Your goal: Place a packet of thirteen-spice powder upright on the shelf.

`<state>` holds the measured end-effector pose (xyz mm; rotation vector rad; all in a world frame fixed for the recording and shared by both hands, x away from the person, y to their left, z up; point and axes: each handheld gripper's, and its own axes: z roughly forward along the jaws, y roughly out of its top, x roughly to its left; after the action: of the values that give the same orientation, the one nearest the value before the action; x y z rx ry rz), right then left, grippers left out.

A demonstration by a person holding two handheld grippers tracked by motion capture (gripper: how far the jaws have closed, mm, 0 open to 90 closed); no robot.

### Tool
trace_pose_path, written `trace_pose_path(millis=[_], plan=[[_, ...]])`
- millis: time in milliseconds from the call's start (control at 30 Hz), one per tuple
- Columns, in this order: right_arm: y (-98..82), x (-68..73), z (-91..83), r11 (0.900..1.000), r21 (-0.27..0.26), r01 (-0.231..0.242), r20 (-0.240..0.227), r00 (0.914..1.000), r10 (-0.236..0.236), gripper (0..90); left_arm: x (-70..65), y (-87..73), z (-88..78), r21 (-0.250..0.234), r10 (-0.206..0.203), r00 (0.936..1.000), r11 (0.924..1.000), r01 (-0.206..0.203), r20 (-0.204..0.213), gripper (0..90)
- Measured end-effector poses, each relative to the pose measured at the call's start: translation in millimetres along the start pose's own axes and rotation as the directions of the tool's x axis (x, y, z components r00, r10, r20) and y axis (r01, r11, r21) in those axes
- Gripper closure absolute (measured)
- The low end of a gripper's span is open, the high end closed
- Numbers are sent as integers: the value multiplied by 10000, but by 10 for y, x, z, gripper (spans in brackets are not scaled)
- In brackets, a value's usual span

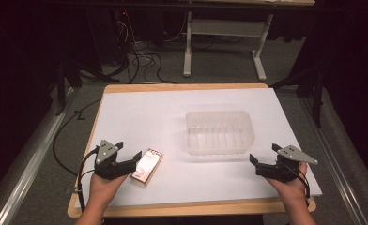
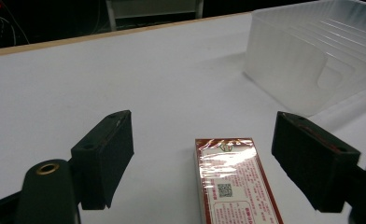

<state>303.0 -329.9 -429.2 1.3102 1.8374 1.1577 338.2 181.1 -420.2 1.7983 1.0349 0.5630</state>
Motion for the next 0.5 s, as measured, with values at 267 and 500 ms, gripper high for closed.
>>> trace_pose_path(millis=[267,500], plan=[[4,11,6,10000,-4,-54,-111,9999,54,49,-119,9,45,213,329,9991,9992,-334,257,216],[11,20,-2,10000,1,-33,-106,9999,33,52,-174,24,109,508,-18,9982,9987,-12,594,215]])
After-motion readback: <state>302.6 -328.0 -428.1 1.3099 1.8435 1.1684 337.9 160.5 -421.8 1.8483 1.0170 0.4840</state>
